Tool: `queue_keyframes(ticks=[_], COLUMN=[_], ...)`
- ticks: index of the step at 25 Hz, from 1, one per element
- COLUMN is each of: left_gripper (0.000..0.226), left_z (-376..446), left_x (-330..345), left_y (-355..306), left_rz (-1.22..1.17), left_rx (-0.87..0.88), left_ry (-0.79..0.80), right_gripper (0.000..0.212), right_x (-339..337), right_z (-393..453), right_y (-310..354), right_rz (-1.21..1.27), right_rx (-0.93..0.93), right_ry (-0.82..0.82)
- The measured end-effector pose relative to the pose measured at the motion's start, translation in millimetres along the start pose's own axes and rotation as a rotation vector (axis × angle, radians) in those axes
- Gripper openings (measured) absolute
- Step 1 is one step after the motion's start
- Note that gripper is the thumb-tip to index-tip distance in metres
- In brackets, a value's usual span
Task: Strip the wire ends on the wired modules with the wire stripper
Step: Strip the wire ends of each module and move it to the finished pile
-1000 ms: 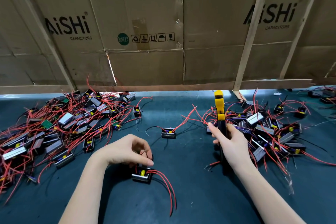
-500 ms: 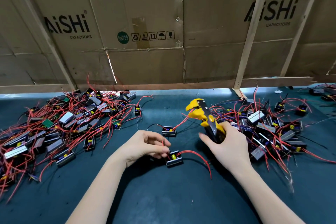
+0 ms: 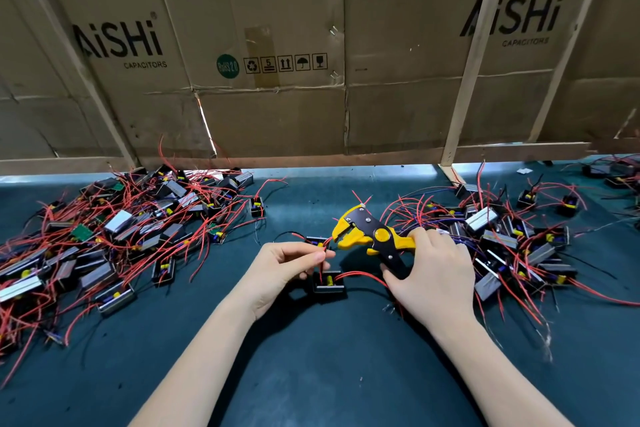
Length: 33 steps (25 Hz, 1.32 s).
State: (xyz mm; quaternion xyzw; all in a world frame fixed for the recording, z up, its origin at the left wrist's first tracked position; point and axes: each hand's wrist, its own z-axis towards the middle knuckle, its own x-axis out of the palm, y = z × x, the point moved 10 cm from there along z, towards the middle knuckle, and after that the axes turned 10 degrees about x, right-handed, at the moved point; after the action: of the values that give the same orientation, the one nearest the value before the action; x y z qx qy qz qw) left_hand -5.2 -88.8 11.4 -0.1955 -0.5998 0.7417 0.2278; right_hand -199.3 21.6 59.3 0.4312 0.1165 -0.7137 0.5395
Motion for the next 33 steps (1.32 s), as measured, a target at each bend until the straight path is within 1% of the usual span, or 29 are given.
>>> queue_keyframes(ticks=[3, 5, 8, 12, 15, 20, 21, 24, 27, 33], left_gripper=[0.009, 0.004, 0.007, 0.007, 0.006, 0.022, 0.022, 0.011, 0.017, 0.022], left_z=[1.9, 2.6, 3.0, 4.4, 4.4, 4.7, 4.4, 3.0, 3.3, 3.0], left_x=[-0.1, -0.8, -1.8, -3.4, -3.1, -1.7, -1.6, -3.2, -6.9, -2.7], left_y=[0.0, 0.9, -0.3, 0.4, -2.4, -5.8, -5.4, -6.3, -7.3, -7.7], left_rz=[0.086, 0.099, 0.115, 0.112, 0.167, 0.225, 0.238, 0.278, 0.275, 0.247], left_rx=[0.034, 0.029, 0.036, 0.046, 0.084, 0.123, 0.122, 0.131, 0.131, 0.116], left_ry=[-0.022, -0.062, -0.107, -0.117, -0.119, -0.064, -0.06, -0.084, -0.14, -0.132], right_gripper=[0.051, 0.051, 0.049, 0.048, 0.048, 0.048, 0.048, 0.049, 0.049, 0.048], right_x=[-0.5, -0.5, 0.8, -0.2, 0.8, 1.5, 2.1, 2.3, 1.8, 7.1], right_z=[-2.3, -3.0, -3.3, -3.3, -3.9, -4.0, -3.9, -3.8, -3.5, -0.6], right_y=[3.1, 3.7, 3.9, 3.6, 4.1, 4.0, 3.9, 4.4, 5.7, 9.0], right_rz=[0.02, 0.033, 0.054, 0.077, 0.073, 0.068, 0.066, 0.055, 0.04, 0.021], right_rx=[-0.018, -0.024, -0.017, -0.012, -0.018, -0.015, -0.014, -0.017, -0.021, -0.041], right_ry=[-0.001, 0.0, 0.019, 0.017, 0.027, 0.033, 0.038, 0.035, 0.021, 0.059])
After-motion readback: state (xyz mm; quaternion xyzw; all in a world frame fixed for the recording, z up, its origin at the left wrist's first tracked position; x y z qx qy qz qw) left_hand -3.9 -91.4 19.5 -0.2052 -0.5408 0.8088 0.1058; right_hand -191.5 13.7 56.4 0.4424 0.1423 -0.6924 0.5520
